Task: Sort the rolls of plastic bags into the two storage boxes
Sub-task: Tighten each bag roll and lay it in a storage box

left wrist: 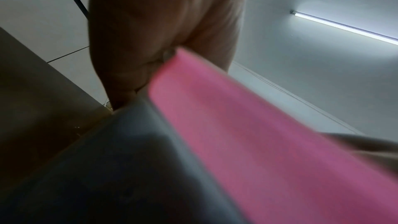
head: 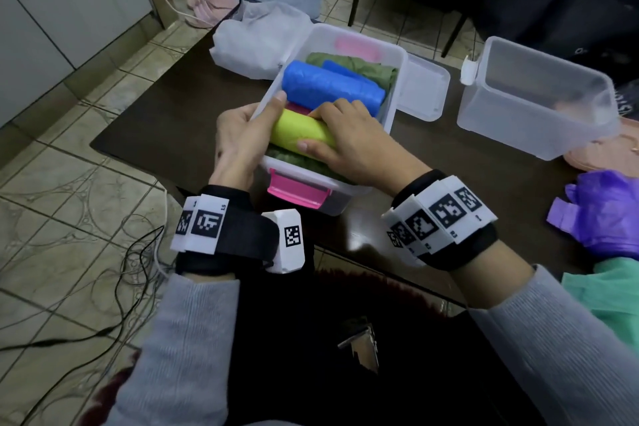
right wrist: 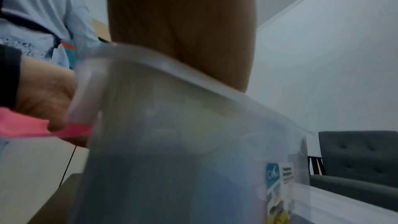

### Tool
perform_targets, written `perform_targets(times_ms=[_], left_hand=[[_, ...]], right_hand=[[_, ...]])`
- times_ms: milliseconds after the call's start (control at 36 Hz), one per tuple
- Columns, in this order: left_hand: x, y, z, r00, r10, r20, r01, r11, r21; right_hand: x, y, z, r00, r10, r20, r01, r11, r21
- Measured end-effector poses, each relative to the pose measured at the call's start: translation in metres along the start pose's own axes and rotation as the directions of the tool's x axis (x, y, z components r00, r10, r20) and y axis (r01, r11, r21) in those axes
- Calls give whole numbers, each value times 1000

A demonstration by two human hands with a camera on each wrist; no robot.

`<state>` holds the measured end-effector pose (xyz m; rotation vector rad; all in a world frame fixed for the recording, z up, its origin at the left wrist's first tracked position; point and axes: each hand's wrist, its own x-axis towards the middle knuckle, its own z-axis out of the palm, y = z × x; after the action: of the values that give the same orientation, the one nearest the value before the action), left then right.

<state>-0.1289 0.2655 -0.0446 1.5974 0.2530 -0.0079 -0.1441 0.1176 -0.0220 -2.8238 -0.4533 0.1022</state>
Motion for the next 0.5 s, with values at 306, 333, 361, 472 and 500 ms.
perform_targets(times_ms=[306, 333, 361, 472, 500], left_hand=[[5, -4, -1, 998, -18, -54, 20, 999, 49], [6, -4, -1, 998, -18, -54, 21, 998, 51], [6, -4, -1, 998, -17, -54, 20, 998, 58], [5, -4, 0, 997, -4, -73, 11, 996, 93], [5, -4, 0, 997, -4, -74, 11, 995, 96]], right_hand=[[8, 2, 4, 999, -50, -14, 47, 989, -137], [9, 3, 4, 998, -55, -6, 54, 989, -136], [9, 3, 4, 998, -61, -1, 60, 987, -147], [8, 4, 5, 996, -84, 5, 83, 968, -236], [9, 4, 5, 996, -87, 4, 86, 968, -235]])
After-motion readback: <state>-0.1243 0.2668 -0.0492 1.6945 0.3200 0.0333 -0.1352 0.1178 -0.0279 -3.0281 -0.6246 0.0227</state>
